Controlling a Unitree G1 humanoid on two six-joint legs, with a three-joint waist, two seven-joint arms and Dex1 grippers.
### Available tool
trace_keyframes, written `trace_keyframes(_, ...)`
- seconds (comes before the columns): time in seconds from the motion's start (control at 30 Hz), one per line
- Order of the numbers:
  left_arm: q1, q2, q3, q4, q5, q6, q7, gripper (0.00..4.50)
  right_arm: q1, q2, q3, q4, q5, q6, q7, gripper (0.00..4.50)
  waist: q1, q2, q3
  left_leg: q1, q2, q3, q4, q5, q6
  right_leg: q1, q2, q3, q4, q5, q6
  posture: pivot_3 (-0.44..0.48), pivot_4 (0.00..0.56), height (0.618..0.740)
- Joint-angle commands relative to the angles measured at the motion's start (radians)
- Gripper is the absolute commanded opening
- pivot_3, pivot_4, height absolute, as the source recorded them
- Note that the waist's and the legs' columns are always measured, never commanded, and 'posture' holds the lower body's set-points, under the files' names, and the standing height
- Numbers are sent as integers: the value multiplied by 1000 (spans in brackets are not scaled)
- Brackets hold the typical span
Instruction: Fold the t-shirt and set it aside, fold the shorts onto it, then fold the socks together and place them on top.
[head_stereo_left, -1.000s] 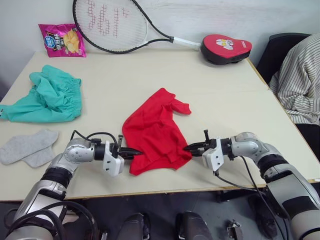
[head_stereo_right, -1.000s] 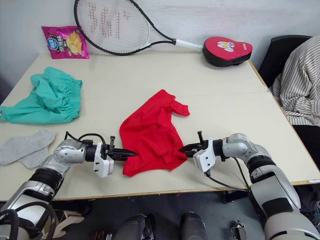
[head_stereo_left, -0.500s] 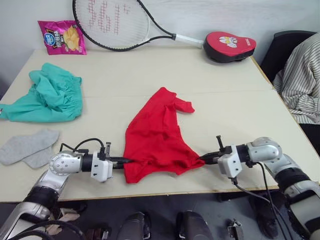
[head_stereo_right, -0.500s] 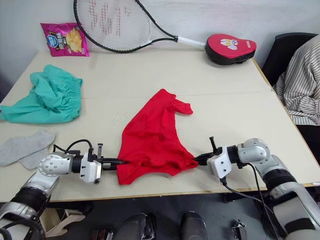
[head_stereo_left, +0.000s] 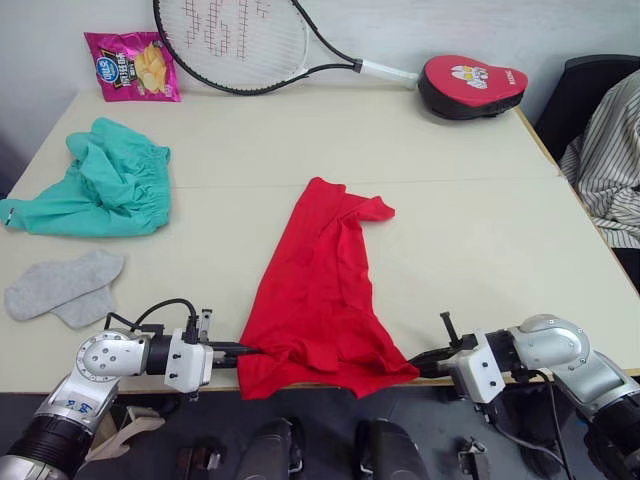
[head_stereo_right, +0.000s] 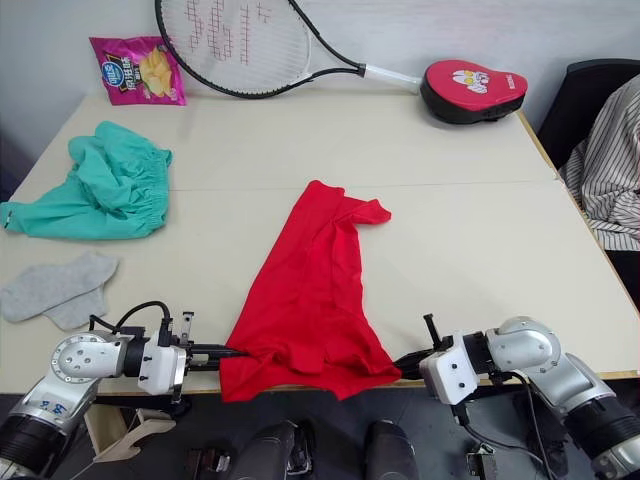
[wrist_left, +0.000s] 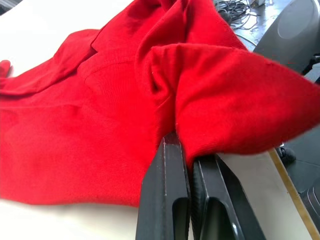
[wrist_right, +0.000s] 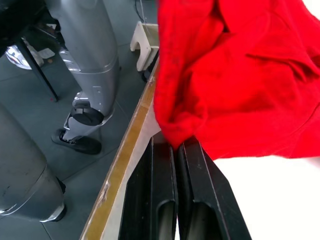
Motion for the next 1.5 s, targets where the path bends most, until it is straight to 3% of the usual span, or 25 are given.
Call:
trace_keyframes(0.03,39,28,31,-88,-62,83,-35,0,39,-51,-51,-121,120,134,52,25,0,0,0,0,0,0,0,0,0,0,0,0,0,0,0,0,150,740)
trace_keyframes(0.2,75,96,80,-256,-223,340,-99,0,76,-184,-131,-318,381,487,162,25,-1,-2,3,-1,0,-1,1,0,2,0,0,0,0,0,0,0,150,740)
trace_keyframes(0.4,46,142,126,-344,-282,508,-171,0,103,-357,-252,-484,565,830,242,25,0,-1,5,-1,0,-3,-2,-3,6,0,0,0,-3,0,-1,0,150,740)
trace_keyframes(0.6,-3,108,114,-346,-243,534,-214,0,143,-374,-312,-547,574,971,266,25,11,-2,5,-3,0,-3,-2,-1,1,0,0,-2,-7,-1,-1,0,150,740)
trace_keyframes(0.87,22,141,134,-424,-283,654,-287,0,230,-410,-450,-653,742,1230,272,25,24,-3,7,-4,0,-2,-2,-2,1,0,0,-2,-8,0,0,0,150,740)
trace_keyframes(0.97,-16,113,129,-427,-288,697,-276,0,207,-383,-480,-649,772,1283,242,25,25,-4,7,-4,0,-2,-1,-2,2,1,0,-2,-8,0,0,0,150,740)
trace_keyframes(1.17,-228,39,139,-315,-386,963,-216,0,36,-276,-476,-486,746,1317,171,25,27,-5,8,-4,0,-3,0,-1,1,1,0,-1,-7,1,1,0,150,740)
trace_keyframes(1.3,-527,-86,79,-42,-315,1096,-168,0,-180,-155,-417,-249,658,1316,126,25,28,-7,9,-5,0,-3,2,0,1,-1,1,-3,-4,1,2,0,150,740)
trace_keyframes(1.5,-870,-293,27,473,-169,1083,-180,0,-517,110,-289,170,414,1177,72,25,21,-13,10,-7,-1,0,8,7,9,-1,4,-3,5,2,4,0,150,740)
